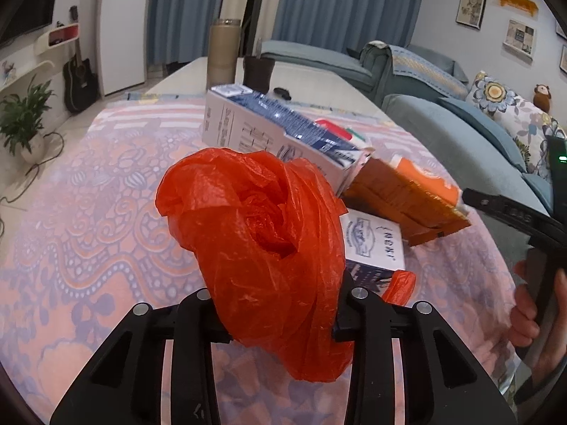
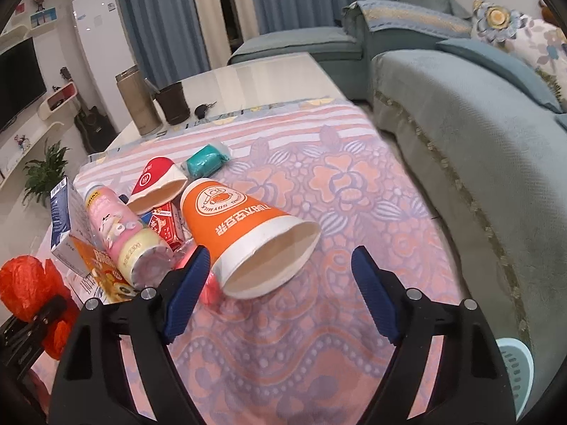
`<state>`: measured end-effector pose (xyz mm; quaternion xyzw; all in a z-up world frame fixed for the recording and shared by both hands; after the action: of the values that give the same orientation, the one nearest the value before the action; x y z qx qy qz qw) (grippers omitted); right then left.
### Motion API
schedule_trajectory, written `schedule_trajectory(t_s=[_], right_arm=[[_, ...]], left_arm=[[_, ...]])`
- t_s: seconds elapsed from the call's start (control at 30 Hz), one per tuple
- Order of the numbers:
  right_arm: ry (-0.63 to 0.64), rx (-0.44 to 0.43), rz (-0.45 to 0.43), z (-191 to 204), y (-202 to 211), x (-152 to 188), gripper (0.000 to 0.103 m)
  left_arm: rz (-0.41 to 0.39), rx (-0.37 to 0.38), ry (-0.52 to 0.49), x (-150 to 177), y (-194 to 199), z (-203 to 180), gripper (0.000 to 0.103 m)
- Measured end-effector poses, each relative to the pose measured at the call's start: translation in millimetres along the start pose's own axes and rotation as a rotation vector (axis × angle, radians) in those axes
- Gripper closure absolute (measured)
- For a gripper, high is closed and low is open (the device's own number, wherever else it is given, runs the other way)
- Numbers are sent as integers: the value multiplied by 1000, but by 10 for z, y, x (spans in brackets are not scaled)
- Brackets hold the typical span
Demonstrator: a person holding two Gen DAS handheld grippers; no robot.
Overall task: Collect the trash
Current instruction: 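Grasp the red plastic bag with the left tool while the right tool grasps the orange paper cup, then carry the red bag and orange cup to the blue basket and release both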
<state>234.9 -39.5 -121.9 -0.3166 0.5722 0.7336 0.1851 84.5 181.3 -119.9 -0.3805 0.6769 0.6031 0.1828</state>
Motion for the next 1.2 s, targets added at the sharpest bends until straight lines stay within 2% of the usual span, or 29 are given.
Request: schedule_trajectory(t_s=[0.07, 0.13, 0.2, 0.23, 0.3, 0.43, 0.53, 0.67, 0.83, 0.87, 0.97, 1.0, 1.1, 1.2], right_arm=[[-12, -19, 21, 11, -56, 26, 26], [-24, -83, 26, 70, -64, 75, 42], [-23, -127, 46, 156, -103, 101, 54], [-26, -151, 58, 194, -129, 108, 68], [-41, -204, 81, 257, -185, 110, 83], [-14, -207, 15, 291, 7, 69, 97], [-10, -176, -44, 208, 248, 24, 98], [-17, -107, -129, -54, 770, 25, 98], [-60, -17, -211, -538, 1474, 200, 98], [-76, 6, -225, -670, 1621, 265, 98], [-112, 92, -252, -1050, 1966, 461, 98], [-131, 114, -257, -1173, 2057, 540, 98], [-206, 196, -255, -1590, 2282, 845, 98], [-277, 252, -228, -1938, 2362, 1174, 98]], left_arm=[[-15, 2, 2, -26, 54, -5, 69], [-29, 6, -2, -43, 103, -19, 69], [-36, 15, -11, -48, 144, -56, 69], [-34, 22, -15, -44, 147, -72, 69], [-34, 34, -28, -36, 165, -132, 69], [-62, 66, -66, -76, 277, -287, 69], [-94, 111, -106, -125, 417, -504, 69], [-107, 217, -145, -215, 569, -905, 70], [-124, 371, -242, -274, 769, -1661, 70], [-111, 413, -254, -274, 789, -1824, 70], [-2, 596, -267, -206, 780, -2332, 70], [28, 636, -285, -167, 763, -2523, 70], [74, 697, -354, -28, 696, -2986, 70], [107, 716, -437, 177, 583, -3378, 70]])
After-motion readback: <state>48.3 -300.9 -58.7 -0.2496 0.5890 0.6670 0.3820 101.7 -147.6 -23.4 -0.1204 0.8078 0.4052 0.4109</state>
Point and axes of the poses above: each gripper's, at about its wrist camera, not at the fingertips, and y roughly against the way its jaws point, z to its left, x to its underside, the point moved 7 cm from there along -y, roughly the way its jaws point, and after that the axes turned 3 degrees about y, right-handed, at the moved point
